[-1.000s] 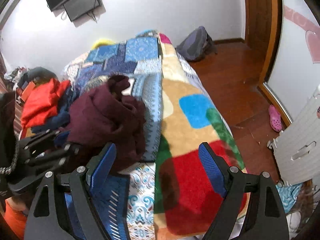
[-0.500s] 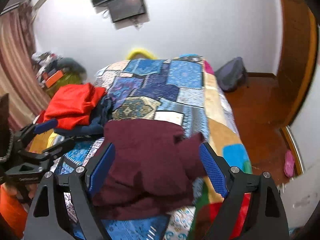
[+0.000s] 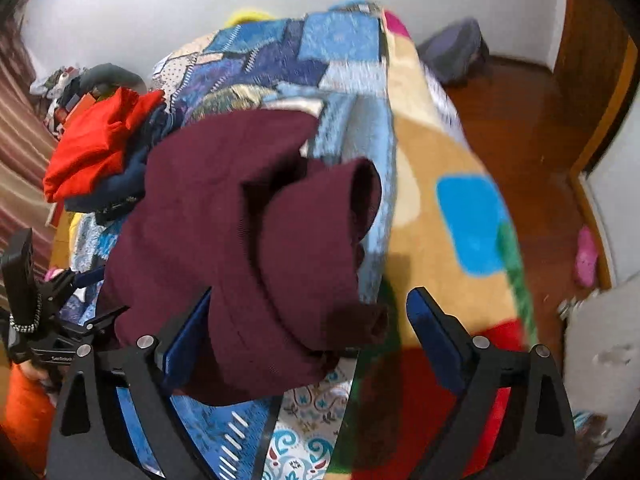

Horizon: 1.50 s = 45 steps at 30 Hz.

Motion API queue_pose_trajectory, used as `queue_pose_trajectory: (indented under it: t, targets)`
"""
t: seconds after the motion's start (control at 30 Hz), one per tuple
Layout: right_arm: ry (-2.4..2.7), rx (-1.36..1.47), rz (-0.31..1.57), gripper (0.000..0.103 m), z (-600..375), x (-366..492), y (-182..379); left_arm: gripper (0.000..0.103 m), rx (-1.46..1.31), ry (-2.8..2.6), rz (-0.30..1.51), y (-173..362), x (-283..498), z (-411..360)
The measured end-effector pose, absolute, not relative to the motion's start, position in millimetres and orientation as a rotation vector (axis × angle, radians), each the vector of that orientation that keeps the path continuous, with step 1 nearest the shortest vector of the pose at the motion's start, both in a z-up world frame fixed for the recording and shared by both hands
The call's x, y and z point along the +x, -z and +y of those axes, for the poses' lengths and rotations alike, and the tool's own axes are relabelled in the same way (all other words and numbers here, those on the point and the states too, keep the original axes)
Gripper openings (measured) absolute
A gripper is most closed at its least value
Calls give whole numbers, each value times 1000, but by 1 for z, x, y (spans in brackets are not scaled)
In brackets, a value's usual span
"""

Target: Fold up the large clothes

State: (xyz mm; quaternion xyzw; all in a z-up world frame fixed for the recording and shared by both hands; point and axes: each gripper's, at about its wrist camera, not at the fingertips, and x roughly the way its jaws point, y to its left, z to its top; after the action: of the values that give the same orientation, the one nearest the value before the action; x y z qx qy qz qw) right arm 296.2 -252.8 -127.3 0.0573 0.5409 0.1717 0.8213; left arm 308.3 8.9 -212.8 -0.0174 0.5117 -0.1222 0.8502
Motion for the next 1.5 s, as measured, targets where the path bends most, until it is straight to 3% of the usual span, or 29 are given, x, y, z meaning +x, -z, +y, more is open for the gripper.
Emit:
queue_pose_trajectory:
  t: [0.2, 0.43, 0.63, 0.93, 1.23, 1.37, 1.5]
  targets:
    - [-377, 240, 1228, 92, -263, 298, 129, 102, -92, 260, 1096, 213, 299, 19]
    - [-365, 178, 1166, 94, -257, 295, 104, 102, -16, 165, 1014, 178, 299, 23]
    - [-390, 322, 1236, 94, -262, 305, 123, 102, -185, 8, 938, 167, 310, 59]
    - [-478, 500, 1326, 95, -261, 321, 157, 102, -571, 202, 1167, 227, 340, 71]
    - [-563, 547, 1364, 96, -253, 339, 172, 103, -777, 315, 1213, 250, 361, 68]
    - [-591, 618, 1378, 92, -257, 341, 178, 103, -819, 321, 1195, 255, 365, 61]
    - [-610, 660, 1380, 73, -261, 337, 177, 96, -854, 335, 1187, 252, 370, 57]
